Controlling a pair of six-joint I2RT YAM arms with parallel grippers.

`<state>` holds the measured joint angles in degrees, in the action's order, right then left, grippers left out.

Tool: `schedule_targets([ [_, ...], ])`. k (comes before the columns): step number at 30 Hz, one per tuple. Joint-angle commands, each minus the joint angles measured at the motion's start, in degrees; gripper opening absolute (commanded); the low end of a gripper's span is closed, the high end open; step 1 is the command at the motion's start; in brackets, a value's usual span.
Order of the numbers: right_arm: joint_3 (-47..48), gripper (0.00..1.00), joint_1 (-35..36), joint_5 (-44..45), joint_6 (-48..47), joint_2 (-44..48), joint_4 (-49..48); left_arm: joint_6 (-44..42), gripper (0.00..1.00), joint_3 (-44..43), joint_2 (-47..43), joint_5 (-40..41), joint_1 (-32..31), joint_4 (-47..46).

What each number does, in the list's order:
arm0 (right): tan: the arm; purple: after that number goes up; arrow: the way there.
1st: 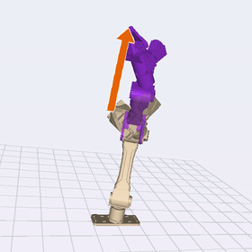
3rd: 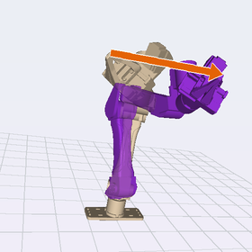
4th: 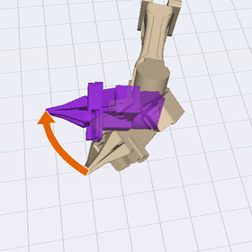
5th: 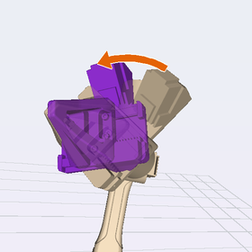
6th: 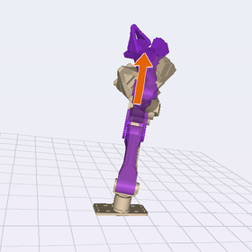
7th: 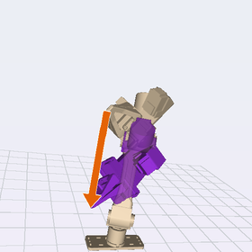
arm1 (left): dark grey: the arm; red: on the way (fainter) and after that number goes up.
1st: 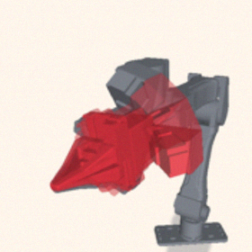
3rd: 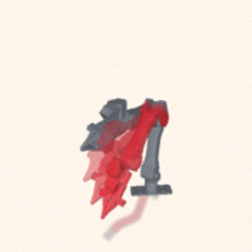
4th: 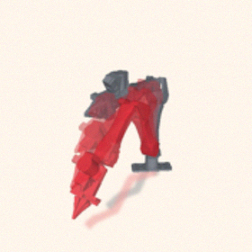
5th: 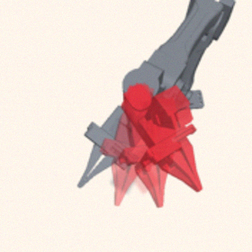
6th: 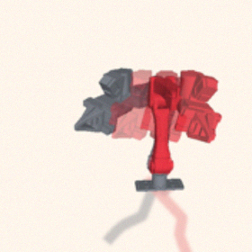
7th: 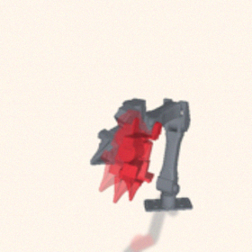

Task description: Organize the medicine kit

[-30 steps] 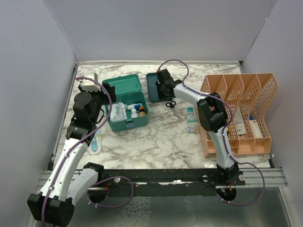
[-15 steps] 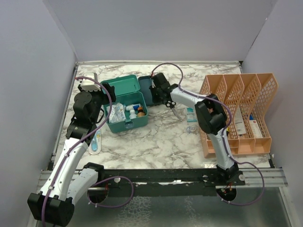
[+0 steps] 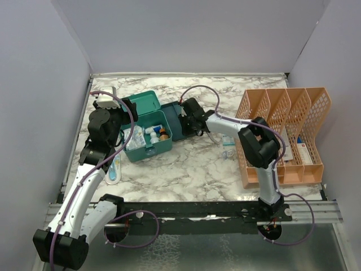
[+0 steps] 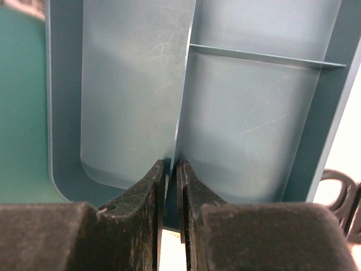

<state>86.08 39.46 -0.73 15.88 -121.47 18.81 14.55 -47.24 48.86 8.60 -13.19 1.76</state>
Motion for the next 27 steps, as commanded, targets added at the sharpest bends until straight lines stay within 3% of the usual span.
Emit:
schedule_targets([
  [1, -5.43, 0.15, 2.80, -2.61, 5.03, 3.01, 3.63, -0.44, 0.73, -1.08, 0.24, 1.36, 0.14, -1.98],
  [8, -8.74, 0.28, 3.78, -0.96, 11.53, 7.41, 5.62, -0.09, 0.73, -0.77, 0.90, 1.16, 0.10, -2.71],
  [16, -10.35, 0.41, 3.78, 6.20, 12.02, 15.55, 7.87, 0.61, 0.73, 0.06, 1.40, 0.72, 0.15, -4.07],
  [20, -17.51, 0.44, 3.78, 9.12, 11.57, 23.32, 2.41, 1.84, 0.73, 0.36, 1.48, 0.70, 0.14, -5.01],
  [23, -22.79, 0.44, 3.78, 15.34, 12.21, 28.03, 0.11, 4.71, 0.73, -0.08, 1.75, 0.90, 0.16, -6.28],
  [27, -25.48, 0.44, 3.76, 26.25, 15.62, 30.82, 4.92, 7.12, 0.73, 1.46, 1.93, 1.32, 0.11, -9.25],
])
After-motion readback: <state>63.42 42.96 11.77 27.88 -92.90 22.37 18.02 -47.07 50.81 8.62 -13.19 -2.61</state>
